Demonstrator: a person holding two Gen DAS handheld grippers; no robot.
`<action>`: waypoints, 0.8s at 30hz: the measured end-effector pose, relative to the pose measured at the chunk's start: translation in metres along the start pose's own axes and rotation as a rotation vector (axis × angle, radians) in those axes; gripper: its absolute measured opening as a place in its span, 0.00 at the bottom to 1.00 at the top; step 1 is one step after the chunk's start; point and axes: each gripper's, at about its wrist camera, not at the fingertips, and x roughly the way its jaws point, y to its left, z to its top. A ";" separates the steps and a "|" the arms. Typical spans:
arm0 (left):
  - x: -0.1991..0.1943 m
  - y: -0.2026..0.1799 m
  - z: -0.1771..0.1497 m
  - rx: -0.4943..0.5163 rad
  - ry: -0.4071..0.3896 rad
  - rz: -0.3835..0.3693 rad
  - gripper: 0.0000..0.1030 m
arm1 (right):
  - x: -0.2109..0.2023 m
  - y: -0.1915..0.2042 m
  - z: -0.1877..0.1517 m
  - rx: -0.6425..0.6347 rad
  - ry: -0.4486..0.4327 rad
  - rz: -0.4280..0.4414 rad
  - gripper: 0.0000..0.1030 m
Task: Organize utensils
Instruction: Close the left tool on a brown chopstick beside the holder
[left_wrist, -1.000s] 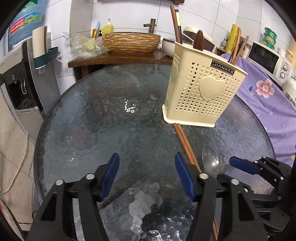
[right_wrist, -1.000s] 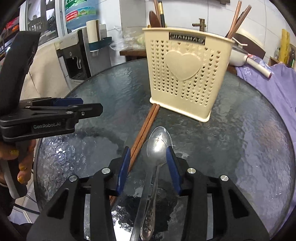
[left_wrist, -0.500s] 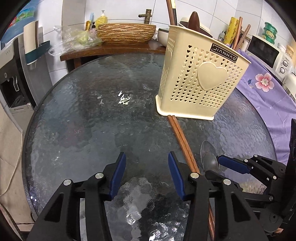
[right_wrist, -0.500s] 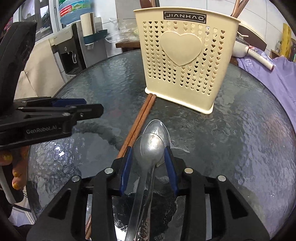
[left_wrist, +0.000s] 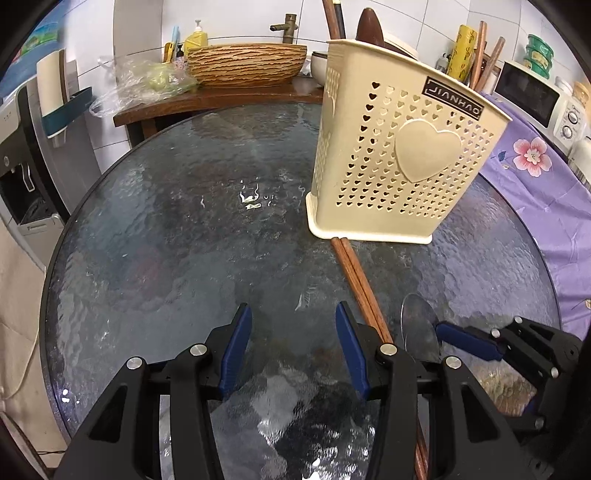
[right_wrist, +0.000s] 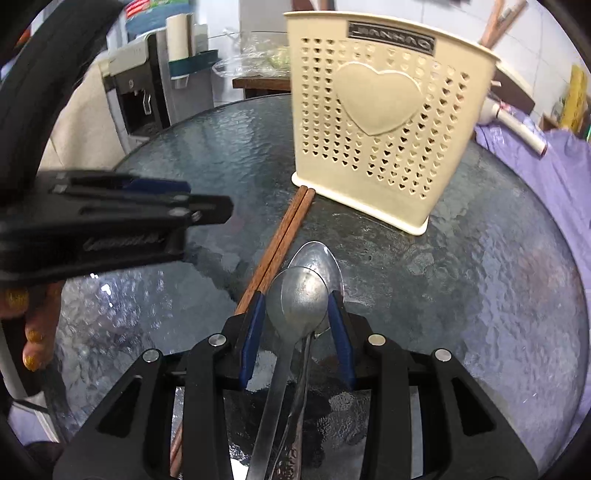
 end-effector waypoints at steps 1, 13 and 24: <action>0.002 0.000 0.001 -0.003 0.003 -0.001 0.45 | 0.000 0.002 0.000 -0.012 -0.001 -0.011 0.35; 0.011 -0.010 0.002 0.012 0.030 -0.021 0.38 | -0.029 -0.019 -0.013 0.074 -0.053 0.011 0.34; 0.023 -0.034 0.003 0.063 0.046 -0.045 0.37 | -0.037 -0.033 -0.021 0.141 -0.067 0.023 0.34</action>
